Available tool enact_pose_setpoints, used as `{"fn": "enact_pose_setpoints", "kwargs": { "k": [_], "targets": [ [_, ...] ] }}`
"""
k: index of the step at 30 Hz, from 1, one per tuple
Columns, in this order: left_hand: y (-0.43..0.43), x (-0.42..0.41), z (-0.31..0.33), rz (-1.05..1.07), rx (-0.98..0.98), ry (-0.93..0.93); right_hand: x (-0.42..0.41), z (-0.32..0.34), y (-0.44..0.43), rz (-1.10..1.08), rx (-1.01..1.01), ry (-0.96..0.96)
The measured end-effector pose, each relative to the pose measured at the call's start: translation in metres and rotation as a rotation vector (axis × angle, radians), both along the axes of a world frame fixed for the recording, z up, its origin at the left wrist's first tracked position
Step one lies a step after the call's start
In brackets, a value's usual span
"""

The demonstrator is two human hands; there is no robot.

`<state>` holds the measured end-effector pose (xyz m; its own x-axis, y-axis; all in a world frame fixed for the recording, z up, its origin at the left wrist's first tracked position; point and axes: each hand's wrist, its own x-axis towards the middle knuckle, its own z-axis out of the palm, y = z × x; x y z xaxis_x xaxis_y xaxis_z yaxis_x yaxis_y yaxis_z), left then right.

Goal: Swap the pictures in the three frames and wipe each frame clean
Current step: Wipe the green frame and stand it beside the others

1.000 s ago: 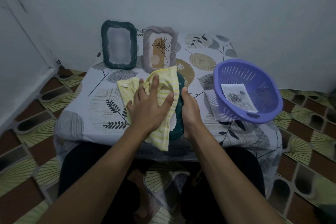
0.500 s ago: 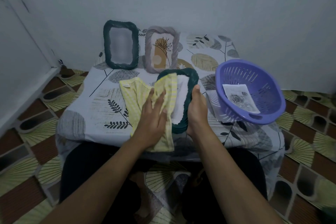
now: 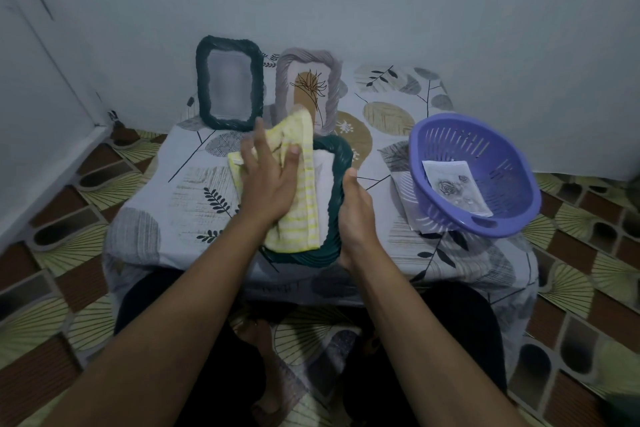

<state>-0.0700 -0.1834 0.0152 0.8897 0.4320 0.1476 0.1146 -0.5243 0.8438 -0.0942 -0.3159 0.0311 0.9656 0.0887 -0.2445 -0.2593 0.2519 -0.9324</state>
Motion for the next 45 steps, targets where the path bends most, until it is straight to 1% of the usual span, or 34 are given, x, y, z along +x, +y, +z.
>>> {"fn": "enact_pose_setpoints", "kwargs": {
  "k": [1,3,5,7,11,14,17,22,23,25,27,30,32,33,35,38,40,42,45],
  "targets": [
    [-0.001,-0.002,0.0,0.076,-0.021,-0.019,0.001,-0.001,0.0,-0.003,0.013,0.004],
    [-0.001,-0.007,-0.001,0.206,0.053,-0.084,0.002,-0.002,0.0,-0.004,0.04,0.02],
    [0.001,-0.01,-0.005,0.173,0.147,-0.124,0.003,-0.005,-0.001,-0.021,0.053,0.04],
    [0.002,-0.013,-0.009,0.059,0.15,-0.089,0.004,-0.008,-0.002,-0.042,0.064,0.052],
    [-0.007,-0.03,-0.011,-0.11,0.047,0.071,0.013,-0.008,-0.006,-0.122,0.116,0.045],
    [-0.01,-0.038,-0.013,-0.144,-0.04,0.112,0.021,-0.006,-0.01,-0.156,0.151,0.057],
    [-0.007,-0.035,-0.016,-0.1,-0.183,0.121,0.021,-0.007,-0.014,-0.128,0.158,0.078],
    [-0.009,-0.033,-0.018,0.094,-0.183,0.109,0.015,-0.007,-0.01,-0.076,0.14,0.072],
    [-0.01,-0.034,-0.017,0.13,-0.15,0.102,0.014,-0.007,-0.009,-0.079,0.131,0.066],
    [-0.012,-0.036,-0.017,0.144,-0.02,0.093,0.012,-0.008,-0.007,-0.092,0.112,0.042],
    [-0.015,-0.04,-0.018,0.074,0.119,0.095,0.011,-0.007,-0.004,-0.113,0.092,0.019],
    [-0.025,-0.045,-0.018,-0.088,0.28,0.111,0.013,-0.005,-0.002,-0.136,0.079,-0.002],
    [-0.026,-0.044,-0.016,-0.14,0.42,0.133,0.011,-0.004,0.0,-0.116,0.073,-0.007],
    [-0.025,-0.042,-0.014,-0.157,0.46,0.138,0.01,-0.003,0.0,-0.096,0.063,-0.016],
    [-0.019,-0.033,-0.009,-0.162,0.478,0.121,0.005,-0.002,0.004,-0.055,0.023,-0.031],
    [-0.004,-0.01,0.001,-0.112,0.364,0.027,-0.001,-0.003,0.011,-0.008,0.006,-0.049],
    [0.004,0.0,0.004,-0.085,0.307,0.004,-0.002,-0.003,0.014,-0.006,-0.01,-0.055],
    [0.001,-0.001,0.004,-0.117,0.365,0.019,0.0,-0.001,0.014,-0.024,-0.031,-0.059],
    [-0.016,-0.023,-0.003,-0.31,0.521,0.008,0.009,0.005,0.008,-0.078,-0.038,-0.072]
  ]
}}
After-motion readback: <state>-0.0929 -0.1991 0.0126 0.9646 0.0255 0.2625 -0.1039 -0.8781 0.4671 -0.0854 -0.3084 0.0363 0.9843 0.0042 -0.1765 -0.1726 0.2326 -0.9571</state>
